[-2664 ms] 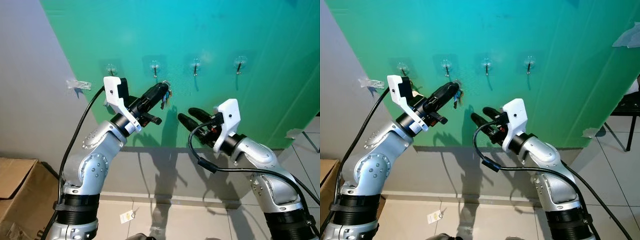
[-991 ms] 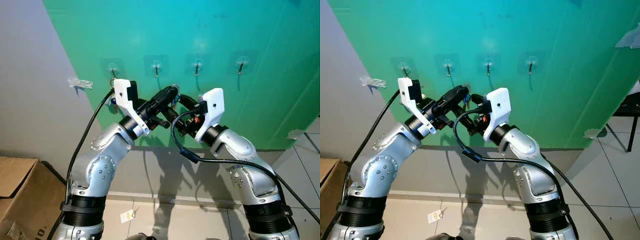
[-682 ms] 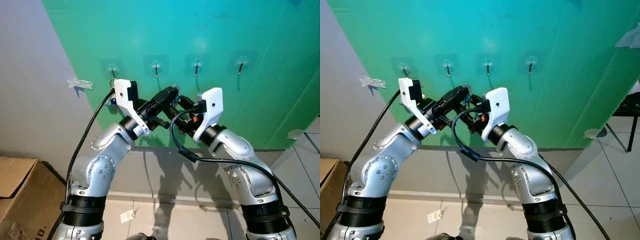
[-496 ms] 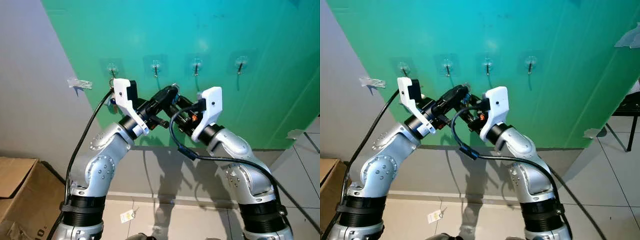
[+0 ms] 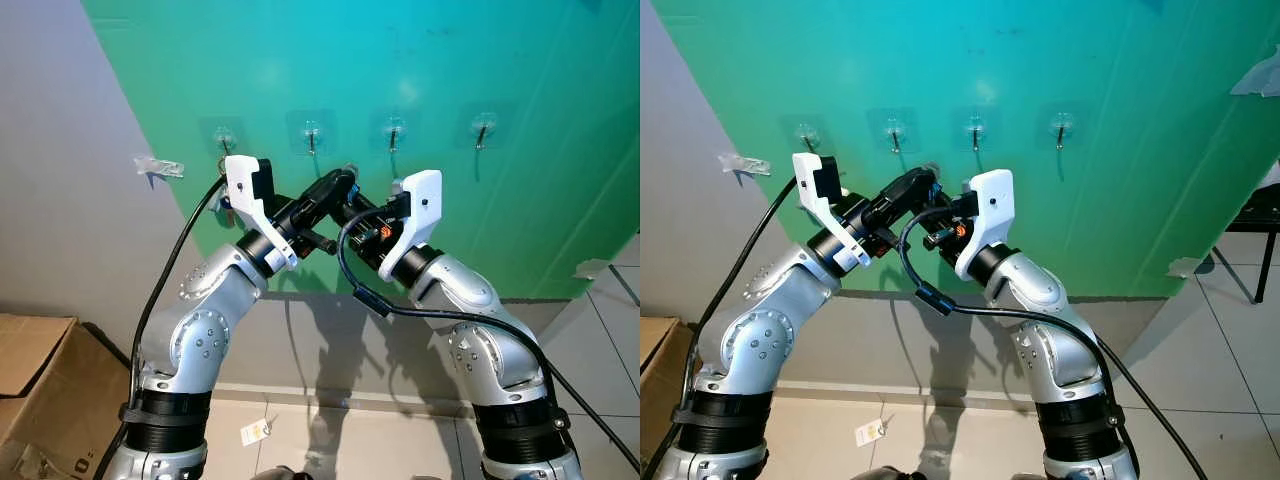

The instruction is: Hang keys on a hook

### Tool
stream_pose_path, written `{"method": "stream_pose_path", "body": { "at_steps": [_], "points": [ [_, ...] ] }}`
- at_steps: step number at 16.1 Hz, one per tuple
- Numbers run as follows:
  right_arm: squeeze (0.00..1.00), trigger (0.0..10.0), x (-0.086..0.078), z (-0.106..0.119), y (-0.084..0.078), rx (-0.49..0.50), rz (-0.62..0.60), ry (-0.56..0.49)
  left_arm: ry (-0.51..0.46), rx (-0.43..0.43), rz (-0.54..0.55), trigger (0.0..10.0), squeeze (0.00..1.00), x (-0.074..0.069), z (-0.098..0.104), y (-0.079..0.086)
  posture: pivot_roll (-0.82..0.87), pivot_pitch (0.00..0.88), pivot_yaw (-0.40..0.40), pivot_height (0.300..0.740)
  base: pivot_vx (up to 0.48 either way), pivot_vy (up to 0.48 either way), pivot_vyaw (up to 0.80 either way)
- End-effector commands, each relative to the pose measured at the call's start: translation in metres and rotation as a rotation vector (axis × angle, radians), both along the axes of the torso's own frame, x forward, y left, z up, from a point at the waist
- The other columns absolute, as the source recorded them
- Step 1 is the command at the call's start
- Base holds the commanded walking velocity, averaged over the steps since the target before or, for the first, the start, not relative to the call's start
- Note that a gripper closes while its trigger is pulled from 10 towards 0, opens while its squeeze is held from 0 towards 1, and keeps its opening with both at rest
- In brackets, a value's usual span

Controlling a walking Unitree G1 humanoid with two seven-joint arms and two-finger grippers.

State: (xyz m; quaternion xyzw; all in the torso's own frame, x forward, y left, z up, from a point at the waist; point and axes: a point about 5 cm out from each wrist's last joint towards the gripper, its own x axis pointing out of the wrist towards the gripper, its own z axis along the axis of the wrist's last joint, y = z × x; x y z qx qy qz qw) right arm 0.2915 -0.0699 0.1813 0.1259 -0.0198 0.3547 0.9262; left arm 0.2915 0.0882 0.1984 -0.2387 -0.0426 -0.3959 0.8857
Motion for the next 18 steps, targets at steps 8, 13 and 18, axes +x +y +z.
{"method": "stream_pose_path", "body": {
  "at_steps": [8, 13, 18],
  "points": [
    [0.00, 0.0, 0.007, 0.006, -0.007, 0.003, -0.059, -0.024, -0.022, 0.089, -0.009, 0.0, 1.00, -0.001, -0.003, 0.000, -0.16, 0.000, 0.124, 0.740, 0.000, 0.000, 0.00],
    [0.00, 0.0, 0.007, 0.003, -0.010, -0.007, -0.070, -0.016, -0.018, 0.186, 0.031, 10.0, 1.00, 0.005, -0.007, 0.003, -0.16, 0.003, 0.126, 0.740, 0.000, 0.000, 0.00],
    [0.00, 0.0, 0.009, 0.000, -0.019, -0.031, -0.094, -0.008, -0.032, 0.205, 0.051, 10.0, 1.00, 0.006, -0.007, 0.005, -0.16, 0.007, 0.122, 0.740, 0.000, 0.000, 0.00]
  ]
}}
